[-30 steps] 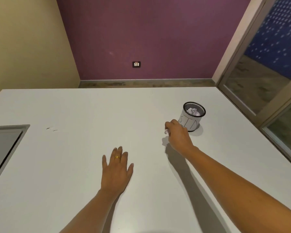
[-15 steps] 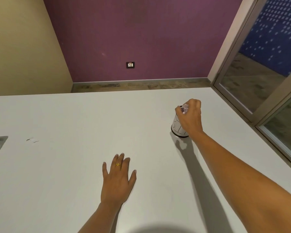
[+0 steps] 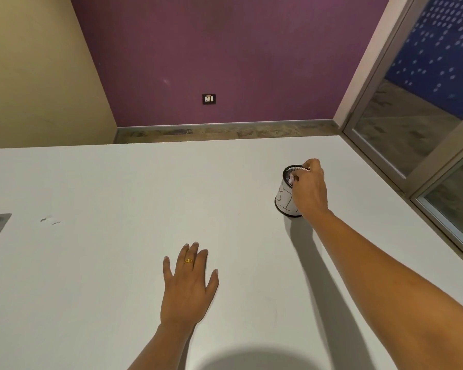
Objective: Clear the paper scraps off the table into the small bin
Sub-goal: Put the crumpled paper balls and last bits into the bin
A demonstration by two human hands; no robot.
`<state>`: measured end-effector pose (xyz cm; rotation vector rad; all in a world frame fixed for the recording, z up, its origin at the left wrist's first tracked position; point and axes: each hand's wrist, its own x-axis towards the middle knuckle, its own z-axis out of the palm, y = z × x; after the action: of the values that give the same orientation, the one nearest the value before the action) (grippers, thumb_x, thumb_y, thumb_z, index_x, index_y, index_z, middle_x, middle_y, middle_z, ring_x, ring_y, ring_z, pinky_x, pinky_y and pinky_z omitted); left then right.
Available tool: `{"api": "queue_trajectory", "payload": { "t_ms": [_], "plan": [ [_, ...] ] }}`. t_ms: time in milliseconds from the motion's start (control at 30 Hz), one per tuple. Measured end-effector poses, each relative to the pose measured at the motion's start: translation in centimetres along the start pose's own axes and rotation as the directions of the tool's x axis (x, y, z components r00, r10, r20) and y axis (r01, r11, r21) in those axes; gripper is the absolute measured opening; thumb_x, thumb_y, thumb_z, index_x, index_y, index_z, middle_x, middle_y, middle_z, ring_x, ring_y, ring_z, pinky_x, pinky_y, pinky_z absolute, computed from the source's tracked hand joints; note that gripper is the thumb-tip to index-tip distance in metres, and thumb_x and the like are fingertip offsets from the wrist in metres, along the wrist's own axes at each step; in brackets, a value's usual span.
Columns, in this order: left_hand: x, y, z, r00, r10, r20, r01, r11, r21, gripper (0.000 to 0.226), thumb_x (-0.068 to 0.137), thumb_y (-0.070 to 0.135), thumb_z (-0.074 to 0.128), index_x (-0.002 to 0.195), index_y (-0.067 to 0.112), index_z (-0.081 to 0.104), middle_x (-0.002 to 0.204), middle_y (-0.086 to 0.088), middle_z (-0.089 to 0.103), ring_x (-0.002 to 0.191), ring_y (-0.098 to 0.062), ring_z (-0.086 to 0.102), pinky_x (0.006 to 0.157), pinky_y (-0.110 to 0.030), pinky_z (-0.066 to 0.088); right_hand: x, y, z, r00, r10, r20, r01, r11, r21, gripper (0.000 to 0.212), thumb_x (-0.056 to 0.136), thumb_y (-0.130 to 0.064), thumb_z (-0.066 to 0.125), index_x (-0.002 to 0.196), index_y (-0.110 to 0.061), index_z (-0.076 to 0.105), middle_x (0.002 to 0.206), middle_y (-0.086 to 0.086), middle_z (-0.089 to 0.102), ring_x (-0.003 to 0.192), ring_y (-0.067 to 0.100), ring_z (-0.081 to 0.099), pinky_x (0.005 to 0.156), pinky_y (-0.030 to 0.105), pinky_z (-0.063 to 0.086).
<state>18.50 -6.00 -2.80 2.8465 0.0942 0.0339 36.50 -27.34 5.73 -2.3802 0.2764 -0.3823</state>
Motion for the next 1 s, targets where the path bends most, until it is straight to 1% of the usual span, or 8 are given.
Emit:
{"api": "queue_trajectory", "payload": {
  "t_ms": [67,167,233,333,400,533,767,1000],
  "plan": [
    [0.0,0.0,0.1,1.000,-0.005,0.000,0.005,1.000,-0.013,0.063,0.085,0.047,0.020,0.121,0.012,0.057,0.136,-0.007,0.053,0.132,-0.026,0.044,0.106,-0.059,0.030,0.0,0.0,0.0,0.999,-0.013,-0.041,0.010,0.998,-0.064,0.017,0.091,-0.003,0.045,0.100,-0.005,0.060,0.111,0.011,0.045,0.098,0.027,0.044,0.074,0.036,0.042],
    [0.0,-0.1,0.2,1.000,-0.006,-0.003,0.006,1.000,-0.016,0.067,0.084,0.049,0.014,0.126,0.014,0.053,0.141,-0.006,0.048,0.136,-0.024,0.037,0.110,-0.057,0.024,0.3,-0.2,0.0,0.999,0.024,0.036,-0.020,0.994,-0.104,0.008,0.089,-0.002,0.041,0.092,-0.009,0.044,0.100,0.011,0.046,0.090,0.032,0.046,0.069,0.037,0.034],
    [0.0,-0.2,0.3,1.000,-0.005,-0.005,0.005,1.000,-0.014,0.069,0.084,0.050,0.012,0.128,0.014,0.052,0.143,-0.005,0.046,0.138,-0.023,0.035,0.111,-0.056,0.023,1.1,-0.1,0.1,0.995,0.046,0.087,-0.032,0.987,-0.156,0.012,0.090,0.001,0.040,0.099,-0.001,0.048,0.100,0.013,0.051,0.093,0.034,0.049,0.071,0.036,0.035],
    [0.0,-0.2,0.4,1.000,-0.011,0.002,0.011,1.000,-0.013,0.071,0.083,0.051,0.009,0.130,0.016,0.048,0.146,-0.003,0.042,0.140,-0.021,0.031,0.113,-0.055,0.019,2.2,-0.6,-0.1,0.979,0.084,0.188,-0.029,0.960,-0.278,0.029,0.091,0.001,0.047,0.115,0.003,0.061,0.118,0.019,0.059,0.110,0.037,0.055,0.088,0.036,0.046],
    [0.0,-0.2,0.3,1.000,-0.016,0.004,0.016,1.000,-0.004,0.068,0.084,0.050,0.012,0.128,0.016,0.051,0.143,-0.004,0.045,0.138,-0.022,0.035,0.111,-0.056,0.023,3.1,-0.7,-0.3,0.962,0.124,0.243,-0.036,0.941,-0.337,0.030,0.090,-0.001,0.051,0.118,0.000,0.062,0.127,0.022,0.055,0.113,0.038,0.056,0.095,0.037,0.047],
    [0.1,0.0,0.2,0.999,-0.027,0.019,0.026,1.000,0.007,0.065,0.085,0.049,0.015,0.126,0.015,0.053,0.142,-0.005,0.047,0.137,-0.023,0.037,0.110,-0.056,0.025,4.4,-0.7,-0.1,0.934,0.172,0.314,-0.032,0.913,-0.406,0.032,0.090,-0.002,0.053,0.120,-0.001,0.060,0.132,0.022,0.049,0.115,0.037,0.055,0.098,0.037,0.047],
    [0.1,0.2,-0.2,0.999,-0.030,0.013,0.030,0.998,0.047,0.056,0.085,0.044,0.025,0.116,0.013,0.060,0.131,-0.007,0.058,0.127,-0.026,0.050,0.101,-0.059,0.037,5.1,-1.3,-0.2,0.858,0.214,0.466,0.108,0.813,-0.572,0.033,0.094,-0.009,0.044,0.125,0.002,0.049,0.132,0.017,0.052,0.120,0.033,0.051,0.096,0.035,0.045],
    [0.0,0.2,-0.2,0.999,-0.034,0.010,0.033,0.998,0.053,0.057,0.085,0.044,0.025,0.117,0.014,0.060,0.132,-0.006,0.058,0.128,-0.025,0.049,0.102,-0.058,0.036,5.6,-0.8,-0.3,0.775,0.207,0.597,0.226,0.791,-0.568,0.038,0.093,-0.003,0.034,0.126,-0.005,0.053,0.136,0.014,0.051,0.119,0.030,0.048,0.104,0.039,0.039]
  ]
}}
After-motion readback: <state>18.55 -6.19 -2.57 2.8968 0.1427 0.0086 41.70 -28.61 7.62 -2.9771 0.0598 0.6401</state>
